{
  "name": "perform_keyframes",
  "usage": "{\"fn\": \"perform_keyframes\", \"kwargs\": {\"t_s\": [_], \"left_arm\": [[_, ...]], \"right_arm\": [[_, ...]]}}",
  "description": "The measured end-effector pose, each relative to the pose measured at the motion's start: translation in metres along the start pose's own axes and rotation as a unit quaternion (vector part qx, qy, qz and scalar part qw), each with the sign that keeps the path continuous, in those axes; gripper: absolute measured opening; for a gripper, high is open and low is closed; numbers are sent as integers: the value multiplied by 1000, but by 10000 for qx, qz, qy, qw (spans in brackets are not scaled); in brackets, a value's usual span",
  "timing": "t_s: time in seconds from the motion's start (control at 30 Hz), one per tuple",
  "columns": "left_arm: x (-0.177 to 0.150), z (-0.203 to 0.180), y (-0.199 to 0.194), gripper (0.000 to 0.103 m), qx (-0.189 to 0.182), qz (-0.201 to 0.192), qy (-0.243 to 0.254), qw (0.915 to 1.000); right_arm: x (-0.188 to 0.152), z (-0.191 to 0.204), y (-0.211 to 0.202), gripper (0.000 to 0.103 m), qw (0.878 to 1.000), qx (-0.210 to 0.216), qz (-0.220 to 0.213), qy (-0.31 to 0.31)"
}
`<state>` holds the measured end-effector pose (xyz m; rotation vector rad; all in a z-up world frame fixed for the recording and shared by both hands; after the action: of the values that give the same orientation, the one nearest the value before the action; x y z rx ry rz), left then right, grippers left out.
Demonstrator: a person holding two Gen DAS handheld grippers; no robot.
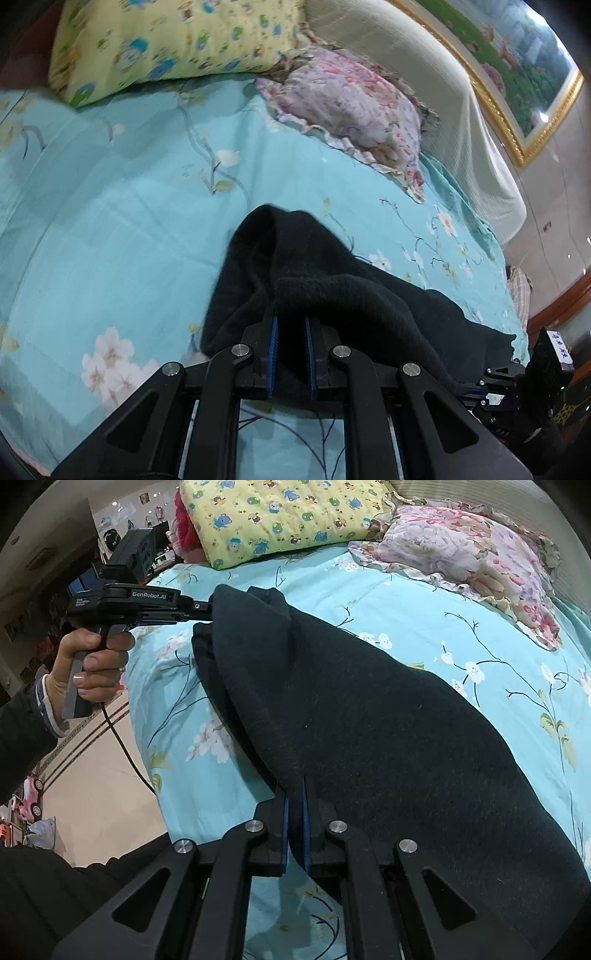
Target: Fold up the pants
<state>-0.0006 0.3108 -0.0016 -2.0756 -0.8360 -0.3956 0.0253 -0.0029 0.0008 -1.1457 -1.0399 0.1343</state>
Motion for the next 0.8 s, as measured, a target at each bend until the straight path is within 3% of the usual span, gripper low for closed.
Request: {"fn": "perform_keyframes", "kwargs": {"t_s": [0.3, 0.43, 0.47, 0.57, 0.8], "left_arm": [[-11, 9, -12, 14, 208, -62, -289, 9993], [-15, 4, -26, 23, 310, -213, -353, 9987], [-16, 2, -29, 31, 350, -251, -364, 9984], [-18, -1, -39, 40, 341, -383, -464, 9976], [-23, -14, -51, 51, 377, -459, -644, 9962]], "right_arm": [[1, -2, 2, 12, 9999, 28, 59, 140], [2, -4, 2, 17, 9997, 75, 43, 222], [2, -5, 2, 23, 9996, 100, 44, 244], [2, -8, 0, 41, 9991, 178, -1, 389], [2, -21, -7, 42, 9954, 412, -164, 854]]}}
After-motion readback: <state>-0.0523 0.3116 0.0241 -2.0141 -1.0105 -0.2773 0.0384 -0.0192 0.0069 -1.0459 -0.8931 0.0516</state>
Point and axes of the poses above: each gripper's, at about its wrist camera, not at the fingertips, and y roughly the way its jaws point, z to its left, x to its top, the point moved 1 cm from there along y, roughly the way its jaws point, and after that the axes turned 11 degrees about -x, right-handed, at the moved point
